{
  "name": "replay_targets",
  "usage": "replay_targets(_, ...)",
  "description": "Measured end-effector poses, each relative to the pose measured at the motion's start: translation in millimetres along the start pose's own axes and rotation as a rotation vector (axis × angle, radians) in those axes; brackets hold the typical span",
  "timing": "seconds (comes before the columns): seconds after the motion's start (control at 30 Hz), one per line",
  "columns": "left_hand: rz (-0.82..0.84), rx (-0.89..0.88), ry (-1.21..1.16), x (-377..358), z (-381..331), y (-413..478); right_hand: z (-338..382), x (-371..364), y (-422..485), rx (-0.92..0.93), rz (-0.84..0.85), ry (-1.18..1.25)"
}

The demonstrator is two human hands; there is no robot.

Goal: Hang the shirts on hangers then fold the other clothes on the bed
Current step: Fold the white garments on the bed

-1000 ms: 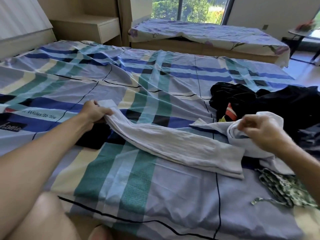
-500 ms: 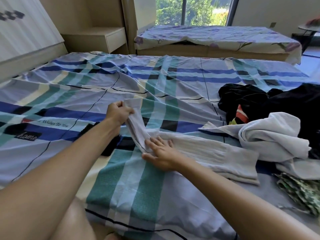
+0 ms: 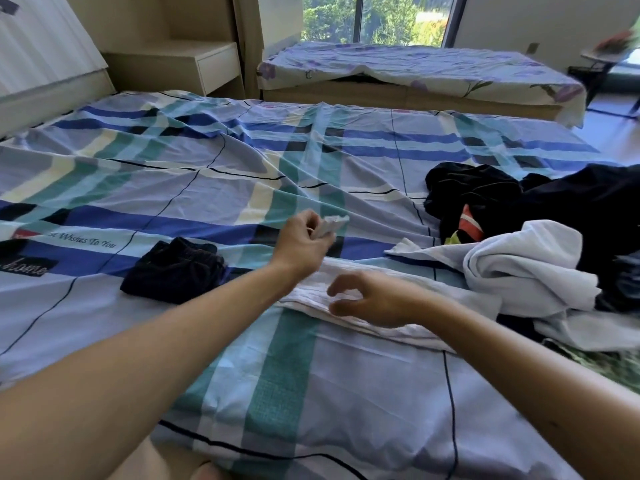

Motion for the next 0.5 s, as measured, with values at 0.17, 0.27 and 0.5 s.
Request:
replay_targets(0.17, 0.397, -0.191, 0.477, -49, 26, -31, -49, 23, -36, -0.183, 0.07, -0.059)
replay_targets(0.27, 0.498, -0.351, 0.764, -61, 33, -45, -77, 36, -51, -0.253, 0.049, -0.062)
replay_targets(0.5, 0.712, -0.453, 0.833, -70, 39, -62, -117, 35, -62, -0.323, -0.12, -0.165)
Point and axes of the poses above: each hand's wrist, its own y-axis towards the middle knuckle, its own x-axis out of the back of the hand, z = x × y, the point moved 2 cm from there along y, towards the middle knuckle, and after that the axes turned 5 degrees about -x, right-handed, at the moved point
